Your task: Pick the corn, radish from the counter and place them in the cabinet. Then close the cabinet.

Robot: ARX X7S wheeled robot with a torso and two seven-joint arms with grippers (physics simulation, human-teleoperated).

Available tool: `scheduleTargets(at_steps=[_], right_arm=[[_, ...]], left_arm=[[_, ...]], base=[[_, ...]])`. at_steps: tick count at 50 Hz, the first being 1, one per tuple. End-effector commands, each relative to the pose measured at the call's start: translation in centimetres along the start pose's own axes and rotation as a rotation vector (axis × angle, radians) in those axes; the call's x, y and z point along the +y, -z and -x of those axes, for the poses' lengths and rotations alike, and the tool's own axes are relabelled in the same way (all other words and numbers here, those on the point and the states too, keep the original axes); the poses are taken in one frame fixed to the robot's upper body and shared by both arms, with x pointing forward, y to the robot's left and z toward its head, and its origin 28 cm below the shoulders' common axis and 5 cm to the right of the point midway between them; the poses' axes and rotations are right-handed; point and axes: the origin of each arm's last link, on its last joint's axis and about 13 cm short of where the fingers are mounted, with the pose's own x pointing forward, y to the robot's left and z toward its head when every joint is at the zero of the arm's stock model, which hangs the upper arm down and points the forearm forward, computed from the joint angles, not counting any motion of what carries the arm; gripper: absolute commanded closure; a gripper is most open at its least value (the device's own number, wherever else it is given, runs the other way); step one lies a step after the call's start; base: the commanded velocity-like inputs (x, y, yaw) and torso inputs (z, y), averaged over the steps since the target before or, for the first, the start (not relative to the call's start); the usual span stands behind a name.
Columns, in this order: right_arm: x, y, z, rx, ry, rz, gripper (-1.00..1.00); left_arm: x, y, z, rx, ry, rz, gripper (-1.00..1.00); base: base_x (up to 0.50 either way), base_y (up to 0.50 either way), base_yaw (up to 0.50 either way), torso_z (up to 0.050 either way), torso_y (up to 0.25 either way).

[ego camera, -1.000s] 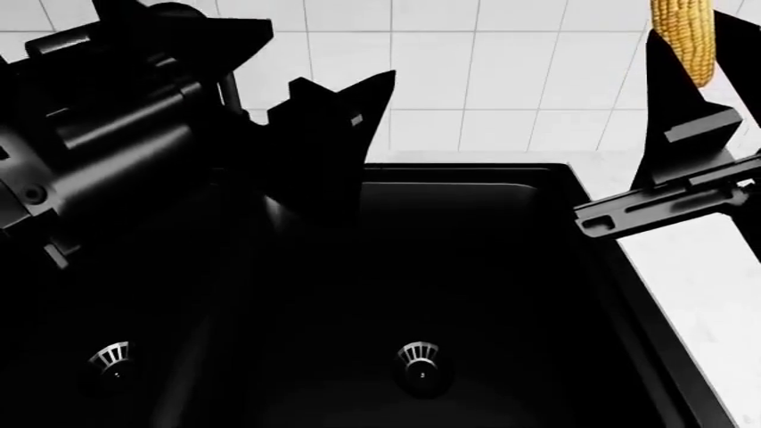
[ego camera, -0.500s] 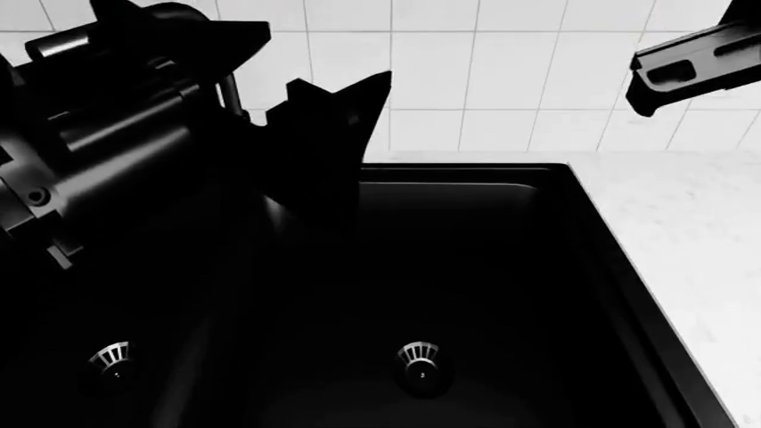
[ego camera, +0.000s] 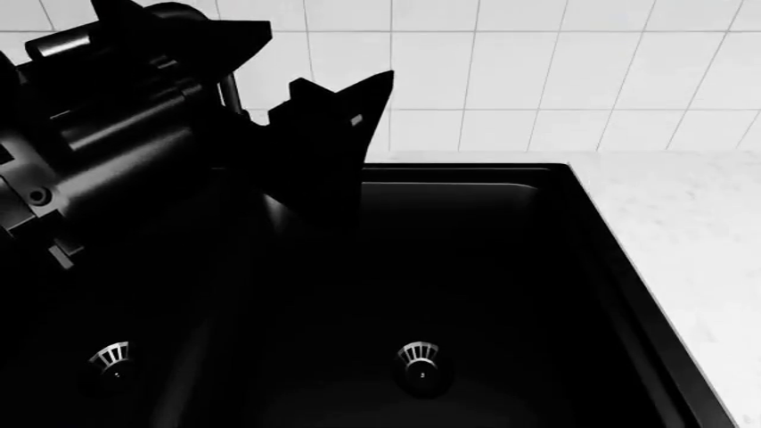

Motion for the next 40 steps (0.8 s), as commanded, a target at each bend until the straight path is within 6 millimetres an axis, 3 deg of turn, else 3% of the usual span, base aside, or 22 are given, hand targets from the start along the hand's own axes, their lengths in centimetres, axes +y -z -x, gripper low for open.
scheduleTargets(at_steps=[1, 28, 40], right_arm=[[-0.9, -1.8, -2.8, 0.015, -0.007, 0.006, 1.0], [-2.8, -4.3, -10.5, 0.084, -0.041, -0.046, 1.0], [-4.0, -5.3, -13.7, 0.21, -0.037, -0.059, 1.0]], left_arm=[[0.0, -0.1, 0.0, 0.0, 0.005, -0.004, -1.0], [-0.1, -0.4, 0.0, -0.006, 0.011, -0.008, -1.0], [-0.2, -0.9, 0.0, -0.012, 0.017, -0.011, -1.0]], base=[[0.0, 0.0, 0.0, 0.0, 0.0], [0.0, 0.0, 0.0, 0.0, 0.0], [0.0, 0.0, 0.0, 0.001, 0.0]])
